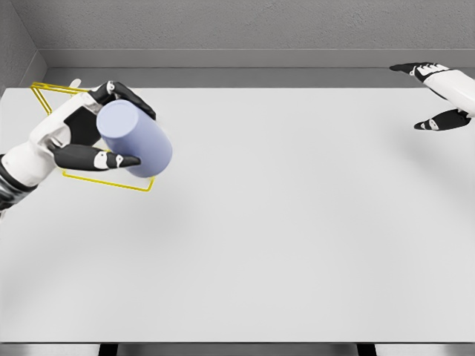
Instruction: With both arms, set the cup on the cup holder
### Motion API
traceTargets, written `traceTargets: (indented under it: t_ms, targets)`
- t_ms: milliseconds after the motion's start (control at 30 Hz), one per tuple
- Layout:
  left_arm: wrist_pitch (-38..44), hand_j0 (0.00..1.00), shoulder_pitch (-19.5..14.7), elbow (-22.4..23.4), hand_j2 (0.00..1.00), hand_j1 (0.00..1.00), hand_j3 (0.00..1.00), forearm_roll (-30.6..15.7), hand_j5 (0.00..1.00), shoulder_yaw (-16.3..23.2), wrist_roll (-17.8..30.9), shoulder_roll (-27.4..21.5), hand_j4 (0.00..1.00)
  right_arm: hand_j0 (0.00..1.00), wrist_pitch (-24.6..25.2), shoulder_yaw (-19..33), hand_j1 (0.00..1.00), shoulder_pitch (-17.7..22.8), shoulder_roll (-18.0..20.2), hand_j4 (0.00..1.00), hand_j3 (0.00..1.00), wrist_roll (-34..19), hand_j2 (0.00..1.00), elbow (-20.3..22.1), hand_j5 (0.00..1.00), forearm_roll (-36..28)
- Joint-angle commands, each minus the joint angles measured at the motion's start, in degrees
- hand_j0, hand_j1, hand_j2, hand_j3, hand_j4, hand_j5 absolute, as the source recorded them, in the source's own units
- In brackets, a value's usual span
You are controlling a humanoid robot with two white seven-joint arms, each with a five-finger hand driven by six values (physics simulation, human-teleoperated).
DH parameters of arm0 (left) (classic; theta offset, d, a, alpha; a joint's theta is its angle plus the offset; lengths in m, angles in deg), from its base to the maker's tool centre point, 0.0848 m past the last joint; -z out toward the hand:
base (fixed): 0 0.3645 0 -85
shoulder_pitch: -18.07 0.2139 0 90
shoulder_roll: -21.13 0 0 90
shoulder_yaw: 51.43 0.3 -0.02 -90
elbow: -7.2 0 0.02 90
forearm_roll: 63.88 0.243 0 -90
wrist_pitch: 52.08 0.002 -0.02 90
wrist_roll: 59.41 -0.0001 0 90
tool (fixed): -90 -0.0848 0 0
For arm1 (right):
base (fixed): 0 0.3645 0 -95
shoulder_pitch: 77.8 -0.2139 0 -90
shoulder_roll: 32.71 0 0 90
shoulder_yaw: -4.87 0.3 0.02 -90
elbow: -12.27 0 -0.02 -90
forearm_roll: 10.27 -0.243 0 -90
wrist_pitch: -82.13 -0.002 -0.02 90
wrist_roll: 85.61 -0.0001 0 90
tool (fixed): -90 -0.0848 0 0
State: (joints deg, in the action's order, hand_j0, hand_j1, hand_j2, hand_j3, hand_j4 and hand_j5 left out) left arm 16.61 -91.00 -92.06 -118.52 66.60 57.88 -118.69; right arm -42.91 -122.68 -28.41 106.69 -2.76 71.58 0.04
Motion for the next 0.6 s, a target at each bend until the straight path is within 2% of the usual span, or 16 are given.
traceTargets:
  t_ms: [0, 133, 567]
  targets:
    - [0.05, 0.36, 0.0, -0.05, 0.36, 0.36, 0.36, -2.4, 0.36, -1.05, -0.04, -2.55, 0.36, 1.0, 0.04, 0.1, 1.0, 0.0, 0.17, 1.0, 1.0, 0.03, 1.0, 0.02, 1.0, -0.38]
    - [0.13, 0.36, -0.53, 0.03, 0.36, 0.36, 0.36, -3.9, 0.36, -1.58, -0.04, -4.49, 0.36, 1.0, 0.04, 0.1, 1.0, 0.0, 0.17, 1.0, 1.0, 0.03, 1.0, 0.02, 1.0, -0.38]
    - [0.48, 0.36, -0.88, 4.16, 0.36, 0.36, 0.36, -3.29, 0.36, -1.49, -0.22, -3.87, 0.36, 1.0, 0.04, 1.25, 1.0, 0.09, 0.0, 1.0, 1.0, -0.06, 1.0, -0.07, 1.0, -0.38]
